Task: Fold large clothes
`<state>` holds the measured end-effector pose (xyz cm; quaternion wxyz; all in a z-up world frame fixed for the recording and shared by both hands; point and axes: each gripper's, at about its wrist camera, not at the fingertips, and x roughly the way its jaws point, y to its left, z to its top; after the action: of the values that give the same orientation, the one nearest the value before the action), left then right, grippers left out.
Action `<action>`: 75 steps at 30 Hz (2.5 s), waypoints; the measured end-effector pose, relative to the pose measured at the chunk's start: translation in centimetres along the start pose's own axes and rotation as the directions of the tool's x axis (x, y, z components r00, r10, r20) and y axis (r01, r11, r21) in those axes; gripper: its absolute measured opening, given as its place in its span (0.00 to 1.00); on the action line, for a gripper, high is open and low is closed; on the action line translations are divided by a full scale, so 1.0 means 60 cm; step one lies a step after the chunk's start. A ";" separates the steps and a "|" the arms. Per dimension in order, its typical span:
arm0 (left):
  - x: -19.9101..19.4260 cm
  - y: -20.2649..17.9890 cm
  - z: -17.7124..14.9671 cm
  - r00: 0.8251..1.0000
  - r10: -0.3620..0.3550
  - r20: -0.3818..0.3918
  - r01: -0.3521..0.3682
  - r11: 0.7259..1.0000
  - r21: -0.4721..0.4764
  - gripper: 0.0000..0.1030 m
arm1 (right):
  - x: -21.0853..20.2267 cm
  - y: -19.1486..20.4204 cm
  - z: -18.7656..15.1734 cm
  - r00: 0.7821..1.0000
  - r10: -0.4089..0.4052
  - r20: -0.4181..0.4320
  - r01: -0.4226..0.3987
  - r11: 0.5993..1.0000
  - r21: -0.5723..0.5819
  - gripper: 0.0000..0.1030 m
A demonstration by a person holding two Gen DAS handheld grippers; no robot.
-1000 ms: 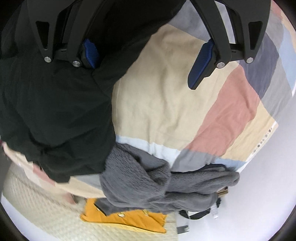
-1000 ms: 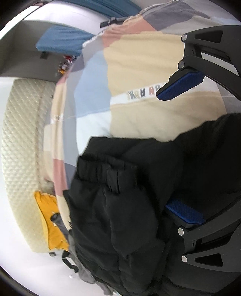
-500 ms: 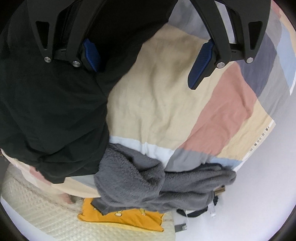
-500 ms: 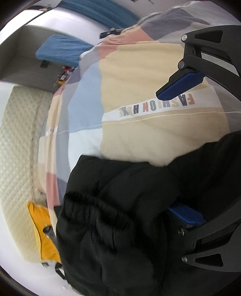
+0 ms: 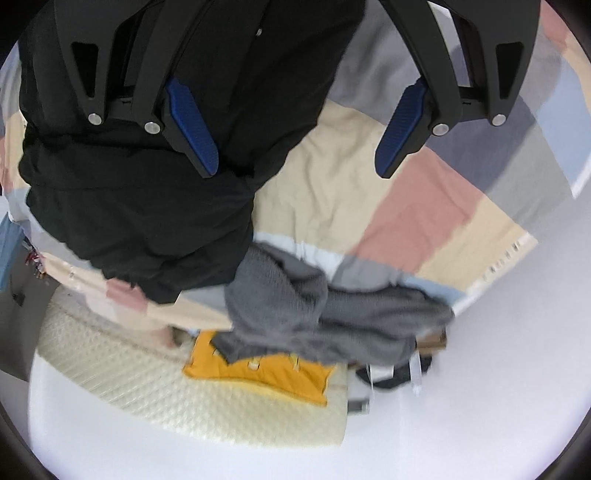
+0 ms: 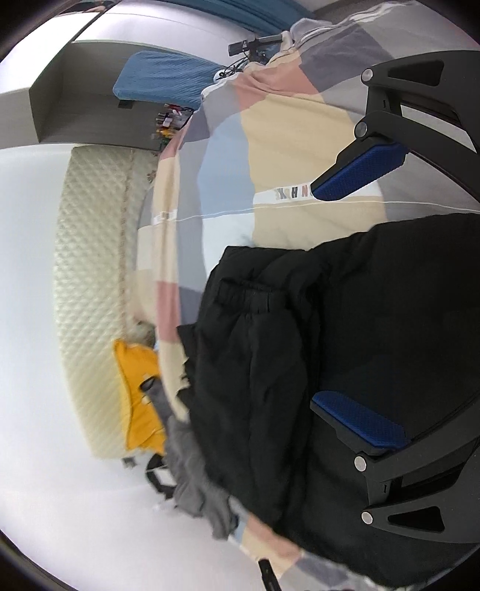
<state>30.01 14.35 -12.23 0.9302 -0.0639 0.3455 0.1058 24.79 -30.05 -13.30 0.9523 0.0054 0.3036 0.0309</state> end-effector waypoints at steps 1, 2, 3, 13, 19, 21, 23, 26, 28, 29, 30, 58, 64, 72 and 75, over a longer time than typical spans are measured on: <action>-0.019 0.002 0.003 1.000 -0.005 0.015 0.005 1.000 0.006 0.85 | -0.015 -0.001 -0.004 1.000 0.017 0.003 -0.017 1.000 0.012 0.99; -0.031 0.003 0.005 1.000 -0.016 0.017 0.016 1.000 0.009 0.85 | -0.024 -0.003 -0.007 0.999 0.032 0.003 -0.033 0.999 0.021 0.99; -0.050 0.005 0.008 0.999 -0.042 0.010 0.042 0.999 0.018 0.85 | -0.031 -0.003 -0.011 0.999 0.041 0.000 -0.041 0.999 0.033 0.99; -0.234 0.039 0.032 0.987 -0.160 0.028 0.155 0.980 0.124 0.85 | -0.109 0.009 -0.041 0.993 0.114 0.008 -0.115 0.989 0.098 0.99; -0.311 0.107 0.019 0.986 -0.131 0.103 0.125 0.990 0.065 0.85 | -0.153 0.003 -0.047 0.978 0.207 0.018 -0.207 0.968 0.141 0.99; -0.333 0.130 0.024 0.985 -0.126 0.117 0.121 0.991 0.053 0.85 | -0.172 -0.003 -0.045 0.975 0.223 0.020 -0.223 0.963 0.151 0.99; -0.363 0.152 0.037 0.983 -0.108 0.147 0.101 0.993 0.054 0.85 | -0.192 -0.013 -0.043 0.970 0.242 0.013 -0.241 0.958 0.157 0.99; -0.422 0.178 0.061 0.980 -0.099 0.171 0.089 0.994 0.066 0.85 | -0.216 -0.029 -0.051 0.966 0.259 -0.023 -0.253 0.955 0.154 0.99; -0.472 0.190 0.082 0.976 -0.103 0.194 0.088 0.992 0.086 0.86 | -0.223 -0.038 -0.064 0.962 0.264 -0.076 -0.250 0.957 0.150 0.99; -0.484 0.193 0.084 0.974 -0.116 0.196 0.099 0.990 0.095 0.89 | -0.228 -0.045 -0.072 0.959 0.268 -0.094 -0.252 0.956 0.151 0.99; -0.498 0.195 0.090 0.974 -0.145 0.173 0.127 0.985 0.116 0.95 | -0.230 -0.053 -0.082 0.954 0.278 -0.110 -0.259 0.952 0.162 0.99; -0.088 0.156 -0.180 0.759 -0.343 -0.554 0.298 0.939 -0.172 0.93 | -0.034 -0.169 -0.273 0.629 0.622 -0.467 -0.392 0.772 0.500 0.65; -0.044 0.148 -0.193 0.658 -0.412 -0.630 0.319 0.911 -0.262 0.93 | -0.038 -0.135 -0.223 0.600 0.665 -0.445 -0.481 0.744 0.464 0.65; -0.005 0.128 -0.229 0.514 -0.447 -0.732 0.323 0.891 -0.317 0.84 | -0.033 -0.130 -0.217 0.575 0.687 -0.444 -0.489 0.724 0.486 0.65; 0.009 0.127 -0.244 0.452 -0.467 -0.760 0.315 0.881 -0.354 0.82 | -0.012 -0.128 -0.226 0.562 0.665 -0.492 -0.455 0.745 0.487 0.65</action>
<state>19.37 19.04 -23.95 0.6460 -0.2587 0.7069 -0.1267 16.79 -37.90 -24.15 0.7148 0.2386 0.5908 0.2884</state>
